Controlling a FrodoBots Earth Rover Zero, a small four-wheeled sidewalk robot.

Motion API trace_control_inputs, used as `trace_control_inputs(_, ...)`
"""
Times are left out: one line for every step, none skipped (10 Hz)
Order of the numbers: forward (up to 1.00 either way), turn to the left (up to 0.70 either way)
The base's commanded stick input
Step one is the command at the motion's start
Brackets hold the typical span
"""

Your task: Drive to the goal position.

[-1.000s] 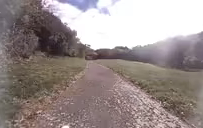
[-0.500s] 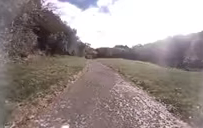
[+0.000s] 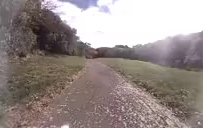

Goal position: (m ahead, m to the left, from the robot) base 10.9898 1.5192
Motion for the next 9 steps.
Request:
trace_control_inputs(0.30, 0.00)
trace_control_inputs(0.30, 0.00)
trace_control_inputs(0.30, 0.00)
trace_control_inputs(0.30, 0.00)
trace_control_inputs(0.30, 0.00)
trace_control_inputs(0.30, 0.00)
trace_control_inputs(0.30, 0.00)
trace_control_inputs(0.30, 0.00)
trace_control_inputs(0.30, 0.00)
